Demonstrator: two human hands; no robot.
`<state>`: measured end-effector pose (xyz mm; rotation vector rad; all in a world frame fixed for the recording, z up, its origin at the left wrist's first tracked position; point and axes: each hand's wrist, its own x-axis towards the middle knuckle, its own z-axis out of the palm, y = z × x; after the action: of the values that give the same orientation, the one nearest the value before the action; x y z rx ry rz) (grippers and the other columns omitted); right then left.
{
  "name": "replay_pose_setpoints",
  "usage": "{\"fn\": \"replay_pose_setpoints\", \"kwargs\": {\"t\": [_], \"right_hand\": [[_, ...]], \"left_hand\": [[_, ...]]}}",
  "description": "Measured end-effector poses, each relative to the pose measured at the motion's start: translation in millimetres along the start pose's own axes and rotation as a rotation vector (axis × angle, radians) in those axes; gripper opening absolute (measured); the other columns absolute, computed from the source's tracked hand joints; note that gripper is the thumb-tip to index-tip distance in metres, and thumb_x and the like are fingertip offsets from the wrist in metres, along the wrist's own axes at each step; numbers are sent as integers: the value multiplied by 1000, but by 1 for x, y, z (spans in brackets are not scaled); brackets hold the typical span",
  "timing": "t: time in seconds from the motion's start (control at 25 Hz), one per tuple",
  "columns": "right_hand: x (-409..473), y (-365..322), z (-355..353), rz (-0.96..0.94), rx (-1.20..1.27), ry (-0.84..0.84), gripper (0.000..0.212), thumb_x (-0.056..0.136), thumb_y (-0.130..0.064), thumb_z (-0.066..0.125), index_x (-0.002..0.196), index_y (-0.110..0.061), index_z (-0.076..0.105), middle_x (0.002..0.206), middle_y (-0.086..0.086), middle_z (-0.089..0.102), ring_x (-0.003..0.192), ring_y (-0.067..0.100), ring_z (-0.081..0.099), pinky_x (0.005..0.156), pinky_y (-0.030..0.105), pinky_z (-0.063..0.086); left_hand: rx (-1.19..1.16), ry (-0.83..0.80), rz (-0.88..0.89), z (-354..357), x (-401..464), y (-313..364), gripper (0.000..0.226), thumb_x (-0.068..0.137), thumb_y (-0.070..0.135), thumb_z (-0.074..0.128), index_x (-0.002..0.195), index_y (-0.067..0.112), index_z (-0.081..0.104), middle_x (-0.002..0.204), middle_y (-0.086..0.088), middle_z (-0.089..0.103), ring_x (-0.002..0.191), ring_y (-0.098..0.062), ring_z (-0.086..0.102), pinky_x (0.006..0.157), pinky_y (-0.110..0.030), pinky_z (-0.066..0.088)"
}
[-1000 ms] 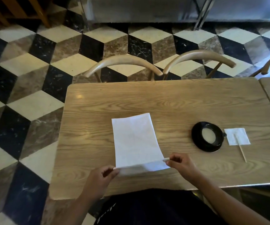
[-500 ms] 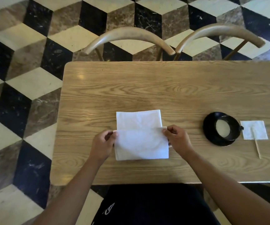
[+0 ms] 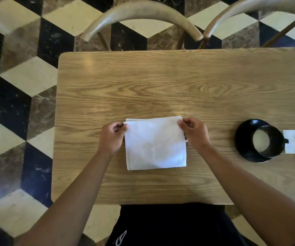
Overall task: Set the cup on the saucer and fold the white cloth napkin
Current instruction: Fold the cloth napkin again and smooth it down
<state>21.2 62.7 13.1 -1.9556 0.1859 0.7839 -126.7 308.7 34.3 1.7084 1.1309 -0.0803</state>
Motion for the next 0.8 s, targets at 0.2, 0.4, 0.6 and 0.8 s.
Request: {"fn": "replay_pose_setpoints", "kwargs": {"t": [0.2, 0.4, 0.6, 0.8], "right_hand": [[8, -1, 6, 21, -84, 66, 13, 86, -35, 74, 89, -22, 75, 80, -3, 78, 71, 23, 74, 62, 52, 63], [7, -6, 12, -20, -250, 192, 16, 86, -37, 73, 87, -21, 72, 71, -12, 69, 71, 13, 66, 67, 32, 53], [4, -8, 20, -66, -364, 257, 19, 87, -35, 70, 96, -18, 67, 87, -7, 68, 87, 18, 65, 78, 36, 53], [-14, 0, 33, -556, -666, 326, 40, 88, -24, 60, 124, -6, 60, 126, 15, 58, 119, 36, 51, 105, 50, 41]], "left_hand": [[19, 26, -4, 4, 13, -6, 13, 88, 33, 75, 79, 27, 70, 84, -5, 77, 82, -30, 74, 78, -52, 61], [83, 61, 6, 9, 22, -14, 16, 86, 38, 75, 81, 24, 71, 78, -2, 74, 75, -26, 72, 75, -49, 60], [193, 108, 41, 14, 24, -15, 23, 89, 39, 71, 93, 16, 70, 81, 4, 69, 85, -23, 70, 77, -35, 53], [652, 300, 553, 31, -9, -32, 50, 92, 25, 61, 136, 2, 53, 133, -21, 56, 125, -40, 52, 108, -51, 40]]}}
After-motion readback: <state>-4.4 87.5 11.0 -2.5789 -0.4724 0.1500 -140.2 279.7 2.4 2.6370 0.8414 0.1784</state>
